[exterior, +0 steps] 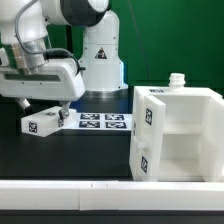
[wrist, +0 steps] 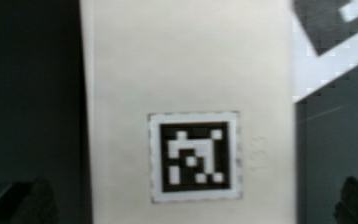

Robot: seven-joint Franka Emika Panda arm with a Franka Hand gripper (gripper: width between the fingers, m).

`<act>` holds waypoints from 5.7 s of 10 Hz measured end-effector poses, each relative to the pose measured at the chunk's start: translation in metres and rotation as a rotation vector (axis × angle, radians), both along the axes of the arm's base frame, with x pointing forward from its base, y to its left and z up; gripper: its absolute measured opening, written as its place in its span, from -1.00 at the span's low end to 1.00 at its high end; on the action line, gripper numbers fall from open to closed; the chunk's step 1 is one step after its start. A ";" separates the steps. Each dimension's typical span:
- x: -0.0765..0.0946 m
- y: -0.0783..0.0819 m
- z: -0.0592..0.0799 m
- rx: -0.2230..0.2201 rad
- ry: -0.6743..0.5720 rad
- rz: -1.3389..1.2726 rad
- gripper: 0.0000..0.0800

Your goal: Assemble cabinet

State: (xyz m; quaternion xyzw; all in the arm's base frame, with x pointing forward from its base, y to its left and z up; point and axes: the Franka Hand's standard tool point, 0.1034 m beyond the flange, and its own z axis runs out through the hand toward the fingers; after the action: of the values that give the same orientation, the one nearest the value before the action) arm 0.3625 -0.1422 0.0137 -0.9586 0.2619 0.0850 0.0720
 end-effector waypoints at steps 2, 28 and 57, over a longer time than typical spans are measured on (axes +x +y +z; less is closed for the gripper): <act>-0.005 -0.004 -0.006 -0.036 -0.043 0.042 0.99; 0.222 0.160 0.186 -0.042 -0.092 0.346 0.40; 0.226 0.221 0.148 -0.083 -0.179 0.427 0.97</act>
Offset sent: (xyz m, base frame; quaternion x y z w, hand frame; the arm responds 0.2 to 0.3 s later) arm 0.0000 0.0000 0.0000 0.0000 0.0000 0.0000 1.0000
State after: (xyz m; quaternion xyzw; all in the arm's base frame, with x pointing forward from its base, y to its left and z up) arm 0.5886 0.0787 0.1613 -0.9982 0.0489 0.0020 0.0360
